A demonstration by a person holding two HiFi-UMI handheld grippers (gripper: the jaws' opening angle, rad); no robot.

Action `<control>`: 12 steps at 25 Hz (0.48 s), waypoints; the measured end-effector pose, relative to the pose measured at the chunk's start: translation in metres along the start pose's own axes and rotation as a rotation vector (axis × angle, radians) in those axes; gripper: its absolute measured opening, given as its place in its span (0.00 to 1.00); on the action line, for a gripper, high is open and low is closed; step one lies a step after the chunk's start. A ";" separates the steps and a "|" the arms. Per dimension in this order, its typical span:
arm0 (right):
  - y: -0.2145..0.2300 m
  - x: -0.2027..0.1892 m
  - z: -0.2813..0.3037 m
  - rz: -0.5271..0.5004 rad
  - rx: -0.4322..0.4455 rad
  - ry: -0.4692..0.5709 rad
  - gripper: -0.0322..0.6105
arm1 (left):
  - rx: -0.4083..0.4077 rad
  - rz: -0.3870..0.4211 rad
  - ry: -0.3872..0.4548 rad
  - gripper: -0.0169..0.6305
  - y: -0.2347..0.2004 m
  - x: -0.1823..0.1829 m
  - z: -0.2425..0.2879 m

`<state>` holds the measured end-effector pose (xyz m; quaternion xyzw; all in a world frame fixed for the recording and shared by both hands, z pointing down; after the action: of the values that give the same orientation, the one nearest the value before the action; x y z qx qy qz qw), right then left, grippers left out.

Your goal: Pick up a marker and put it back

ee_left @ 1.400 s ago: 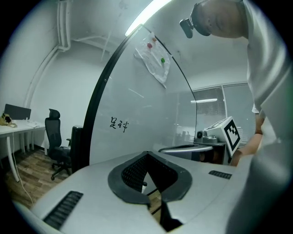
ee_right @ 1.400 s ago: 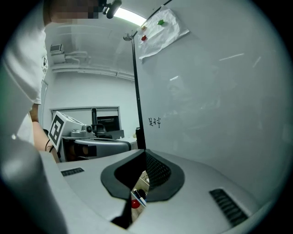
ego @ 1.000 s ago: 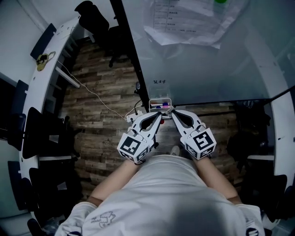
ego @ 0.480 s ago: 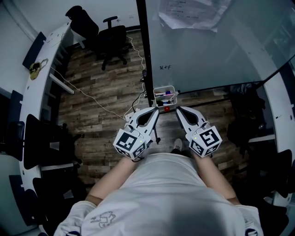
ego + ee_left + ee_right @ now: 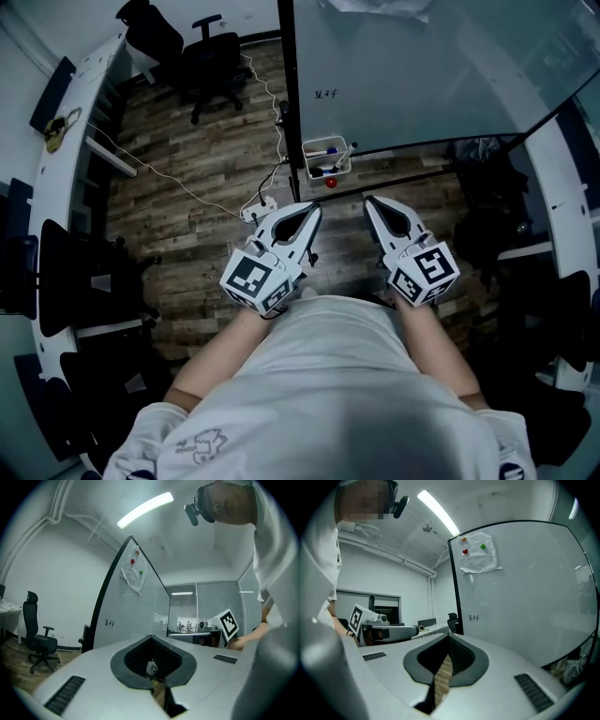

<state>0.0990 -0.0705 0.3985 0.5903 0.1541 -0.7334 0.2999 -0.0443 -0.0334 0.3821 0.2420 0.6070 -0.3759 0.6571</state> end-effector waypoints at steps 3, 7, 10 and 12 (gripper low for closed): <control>0.001 0.006 -0.016 -0.028 0.019 0.023 0.06 | 0.005 0.016 0.009 0.03 0.017 0.004 0.001; 0.006 -0.004 -0.042 -0.013 0.048 0.004 0.06 | 0.027 0.006 -0.007 0.03 0.047 -0.003 0.005; 0.007 -0.015 -0.070 -0.020 0.073 -0.010 0.06 | 0.036 -0.012 -0.017 0.03 0.078 -0.009 0.012; 0.007 -0.024 -0.091 -0.021 0.084 -0.022 0.06 | 0.029 -0.003 -0.020 0.03 0.098 -0.016 0.018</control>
<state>0.1767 -0.0172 0.3995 0.5926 0.1261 -0.7488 0.2687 0.0445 0.0145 0.3863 0.2469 0.5951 -0.3881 0.6590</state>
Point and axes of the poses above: the fingertips, and each gripper's own axes: z forward along the fingers, y to its right, x out of its top, the point moved 4 cm from there along -z, backward along the fingers, and after that the axes turned 11 degrees about -y, right-handed, at the moved point
